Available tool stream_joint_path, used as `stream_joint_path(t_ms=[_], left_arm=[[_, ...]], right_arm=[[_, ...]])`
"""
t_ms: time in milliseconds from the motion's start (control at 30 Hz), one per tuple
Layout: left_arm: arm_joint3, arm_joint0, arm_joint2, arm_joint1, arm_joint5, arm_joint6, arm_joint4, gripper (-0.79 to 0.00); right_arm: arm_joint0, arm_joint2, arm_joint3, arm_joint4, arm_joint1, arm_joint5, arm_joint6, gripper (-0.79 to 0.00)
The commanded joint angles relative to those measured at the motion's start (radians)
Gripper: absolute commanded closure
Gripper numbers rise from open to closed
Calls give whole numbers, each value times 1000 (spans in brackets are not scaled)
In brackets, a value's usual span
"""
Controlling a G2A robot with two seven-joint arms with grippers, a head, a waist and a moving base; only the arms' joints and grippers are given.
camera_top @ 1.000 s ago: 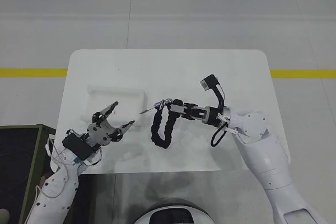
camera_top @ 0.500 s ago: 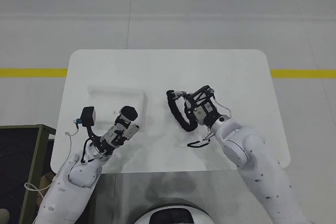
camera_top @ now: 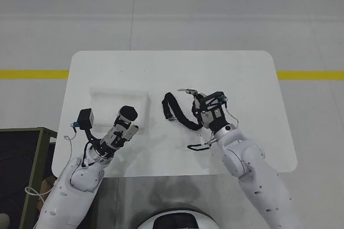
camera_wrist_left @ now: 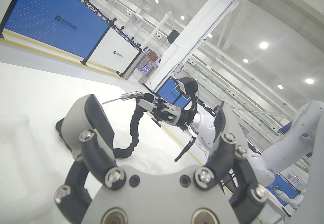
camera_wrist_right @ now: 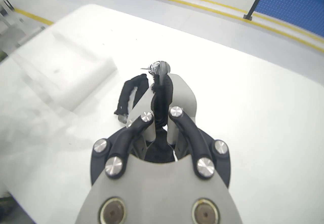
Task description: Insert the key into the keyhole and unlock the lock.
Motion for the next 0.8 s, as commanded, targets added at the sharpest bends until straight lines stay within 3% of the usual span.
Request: stream_joint_path(t_ms=[0,167,200,233,467,700,733,767], left_arm=[[0,0,0,0,0,0,0,-785],[0,0,0,0,0,0,0,-785],[0,0,0,0,0,0,0,-785],[0,0,0,0,0,0,0,-785],[0,0,0,0,0,0,0,-785],[0,0,0,0,0,0,0,-785],[0,0,0,0,0,0,0,-785],[0,0,0,0,0,0,0,-785]], right_arm=[[-10,45,16,225,-3,-50,-37,0],[6,108,165,688,-14,-177,-29,0],[20,110,204,739,-15,-184,-11,-336],[36,107,238,781,-18,-185,7,-785],[70,95,411,854,-28,-194,-44,-785],[16,86,384,828,-30,-224,-133,-785],[19,87,388,832,-30,-222,-130,-707],[15,86,383,826,-30,-226,-135,-735]])
